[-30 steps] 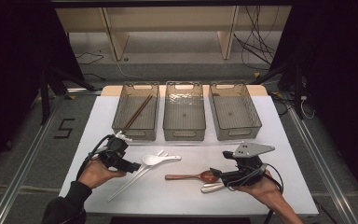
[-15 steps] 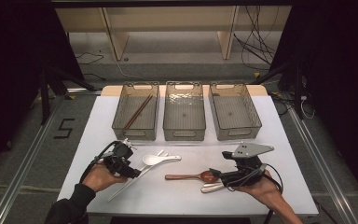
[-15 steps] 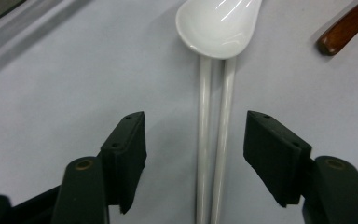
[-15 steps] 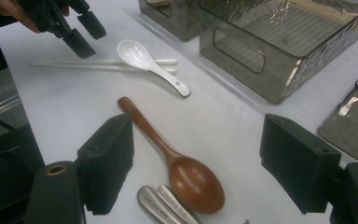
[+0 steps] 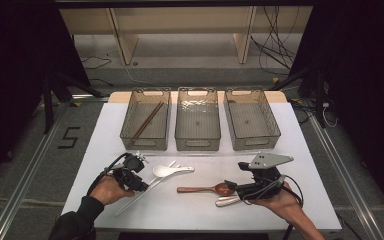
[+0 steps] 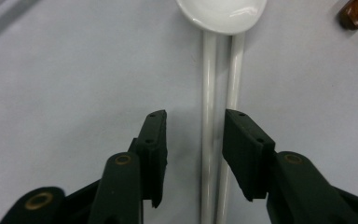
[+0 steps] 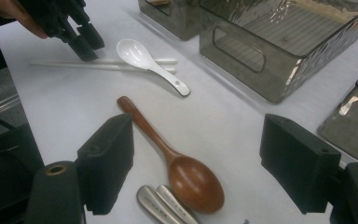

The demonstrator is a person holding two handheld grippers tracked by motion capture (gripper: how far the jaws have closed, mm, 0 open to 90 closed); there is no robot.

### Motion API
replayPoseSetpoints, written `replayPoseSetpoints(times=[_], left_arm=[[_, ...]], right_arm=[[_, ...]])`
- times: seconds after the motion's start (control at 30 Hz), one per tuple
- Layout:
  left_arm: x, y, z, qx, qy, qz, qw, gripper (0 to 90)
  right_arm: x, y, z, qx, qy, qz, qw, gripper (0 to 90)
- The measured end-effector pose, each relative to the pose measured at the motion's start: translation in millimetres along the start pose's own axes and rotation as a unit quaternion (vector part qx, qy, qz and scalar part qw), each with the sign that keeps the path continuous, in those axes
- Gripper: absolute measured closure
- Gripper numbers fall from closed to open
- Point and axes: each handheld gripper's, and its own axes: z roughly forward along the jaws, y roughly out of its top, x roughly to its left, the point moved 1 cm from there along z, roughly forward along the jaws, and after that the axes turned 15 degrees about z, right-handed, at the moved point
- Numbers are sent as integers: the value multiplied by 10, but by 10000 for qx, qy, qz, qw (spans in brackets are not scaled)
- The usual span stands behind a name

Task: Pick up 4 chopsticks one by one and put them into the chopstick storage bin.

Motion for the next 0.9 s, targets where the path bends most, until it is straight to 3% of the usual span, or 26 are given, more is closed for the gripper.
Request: replayPoseSetpoints(times=[0.3, 0.5, 0.77, 0.9], left_arm=[[3, -1, 51, 184, -63, 112, 9997, 715], [54, -18, 52, 159, -81, 7, 9998, 813], [59, -8, 59, 180, -142, -66, 9997, 805], [44, -1, 63, 189, -135, -7, 9997, 774]], right_arm=[[0, -1, 2, 16, 2, -1, 10000, 271], [3, 0, 4, 13, -29, -15, 10000, 273], [2, -1, 2, 16, -32, -23, 10000, 274], [2, 1, 5, 17, -37, -20, 10000, 275]])
